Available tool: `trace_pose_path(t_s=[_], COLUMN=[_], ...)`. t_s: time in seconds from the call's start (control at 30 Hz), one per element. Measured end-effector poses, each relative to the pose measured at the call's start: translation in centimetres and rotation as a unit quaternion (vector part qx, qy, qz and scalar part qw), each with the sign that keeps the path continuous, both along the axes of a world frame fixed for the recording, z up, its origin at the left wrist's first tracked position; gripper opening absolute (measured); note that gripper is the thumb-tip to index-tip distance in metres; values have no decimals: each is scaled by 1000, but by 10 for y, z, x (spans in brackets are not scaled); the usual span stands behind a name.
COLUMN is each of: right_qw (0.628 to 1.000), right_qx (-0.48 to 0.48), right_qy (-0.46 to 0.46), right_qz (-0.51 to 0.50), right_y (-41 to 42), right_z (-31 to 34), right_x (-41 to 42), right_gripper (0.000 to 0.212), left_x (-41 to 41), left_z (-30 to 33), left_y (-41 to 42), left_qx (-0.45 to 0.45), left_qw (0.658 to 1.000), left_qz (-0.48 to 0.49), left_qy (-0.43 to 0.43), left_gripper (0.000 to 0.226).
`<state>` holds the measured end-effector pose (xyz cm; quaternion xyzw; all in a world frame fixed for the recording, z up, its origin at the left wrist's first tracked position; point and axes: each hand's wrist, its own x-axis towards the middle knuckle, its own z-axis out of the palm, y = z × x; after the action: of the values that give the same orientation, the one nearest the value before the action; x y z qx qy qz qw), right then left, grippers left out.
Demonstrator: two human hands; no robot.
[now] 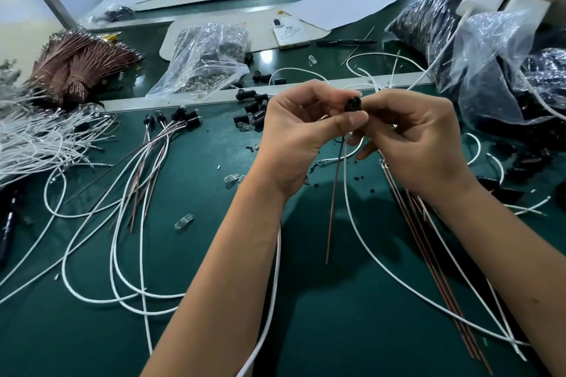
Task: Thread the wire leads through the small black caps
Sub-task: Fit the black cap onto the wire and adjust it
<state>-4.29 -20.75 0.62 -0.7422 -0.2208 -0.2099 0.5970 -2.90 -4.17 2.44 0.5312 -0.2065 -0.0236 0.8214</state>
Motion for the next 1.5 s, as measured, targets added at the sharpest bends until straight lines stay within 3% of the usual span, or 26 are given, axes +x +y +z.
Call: trace_pose_path(t_s=[1.0, 1.5], right_qw=[985, 974], right_qx=[-116, -171], right_qy=[-90, -117], right_qz=[-86, -87], right_y=[-1, 0], right_z=[11, 11], right_x=[-10, -7], right_gripper=[10, 13], left_x=[4, 2], left_z=[-5, -6], left_y=[1, 0], left_qx=[-4, -9], left_qw=[997, 997], left_qz=[-12, 4], left_qy=[-80, -72], left_gripper=[34, 36])
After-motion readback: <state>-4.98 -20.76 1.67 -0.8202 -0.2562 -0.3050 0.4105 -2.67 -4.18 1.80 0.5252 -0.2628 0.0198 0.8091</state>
